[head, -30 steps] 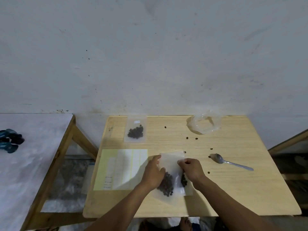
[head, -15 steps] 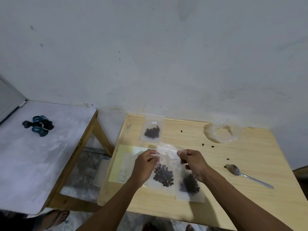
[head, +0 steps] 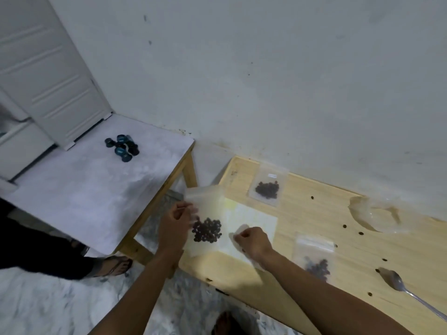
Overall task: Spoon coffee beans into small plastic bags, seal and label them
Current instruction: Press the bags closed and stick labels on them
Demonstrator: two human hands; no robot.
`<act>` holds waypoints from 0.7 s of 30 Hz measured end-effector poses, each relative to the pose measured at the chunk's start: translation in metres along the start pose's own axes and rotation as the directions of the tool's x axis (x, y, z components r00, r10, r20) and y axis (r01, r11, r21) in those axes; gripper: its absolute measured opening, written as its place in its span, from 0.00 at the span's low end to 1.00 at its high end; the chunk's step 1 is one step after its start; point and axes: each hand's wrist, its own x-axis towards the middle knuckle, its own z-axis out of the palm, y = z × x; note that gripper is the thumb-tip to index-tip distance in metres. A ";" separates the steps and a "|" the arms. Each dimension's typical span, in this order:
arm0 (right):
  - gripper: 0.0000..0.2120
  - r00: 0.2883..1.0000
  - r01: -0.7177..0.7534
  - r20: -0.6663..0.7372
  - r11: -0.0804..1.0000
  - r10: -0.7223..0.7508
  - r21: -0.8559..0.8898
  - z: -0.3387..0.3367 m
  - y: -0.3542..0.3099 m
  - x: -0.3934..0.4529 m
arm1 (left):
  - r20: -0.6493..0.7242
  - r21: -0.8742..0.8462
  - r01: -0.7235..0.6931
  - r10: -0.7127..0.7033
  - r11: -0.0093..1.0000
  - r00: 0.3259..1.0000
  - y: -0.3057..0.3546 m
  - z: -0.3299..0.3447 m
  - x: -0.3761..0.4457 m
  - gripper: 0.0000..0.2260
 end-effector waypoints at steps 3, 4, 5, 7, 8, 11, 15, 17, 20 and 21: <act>0.23 1.000 -0.005 -0.006 0.989 0.004 -0.147 0.030 -0.002 0.004 | -0.125 -0.012 -0.008 0.007 1.000 0.992 -0.002 -0.027 0.003 0.02; 0.23 1.000 -0.006 -0.015 0.985 0.003 -0.170 0.039 -0.003 0.005 | -0.150 -0.020 -0.005 0.002 1.000 0.989 -0.003 -0.035 0.004 0.02; 0.23 1.000 -0.009 -0.027 0.981 0.003 -0.195 0.046 -0.003 0.006 | -0.169 -0.023 -0.002 -0.002 1.000 0.986 -0.004 -0.042 0.004 0.03; 0.20 0.999 -0.024 -0.050 0.970 0.012 -0.240 0.057 -0.005 0.007 | -0.198 -0.026 -0.004 -0.001 1.000 0.980 -0.005 -0.053 0.003 0.04; 0.17 0.998 -0.030 -0.057 0.966 0.016 -0.257 0.061 -0.007 0.007 | -0.211 -0.024 -0.007 0.001 1.000 0.977 -0.005 -0.056 0.002 0.04; 0.11 0.995 -0.059 -0.093 0.961 0.035 -0.270 0.071 -0.015 0.009 | -0.225 0.005 -0.001 0.002 1.000 0.974 -0.008 -0.062 -0.001 0.02; 0.09 0.990 -0.097 -0.128 0.961 0.066 -0.258 0.078 -0.017 0.010 | -0.216 0.058 0.007 0.006 0.998 0.976 -0.012 -0.063 -0.004 0.02; 0.08 0.992 -0.081 -0.116 0.966 0.054 -0.244 0.077 -0.017 0.011 | -0.185 0.051 0.026 -0.016 0.998 0.983 -0.013 -0.062 -0.004 0.03; 0.13 0.996 -0.039 -0.091 0.986 0.024 -0.163 0.074 -0.015 0.009 | -0.149 0.061 0.036 -0.026 0.997 0.988 -0.017 -0.056 -0.002 0.03; 0.15 0.995 -0.023 -0.095 0.992 0.012 -0.122 0.072 -0.014 0.007 | -0.141 0.086 0.031 -0.019 0.996 0.990 -0.016 -0.053 -0.003 0.03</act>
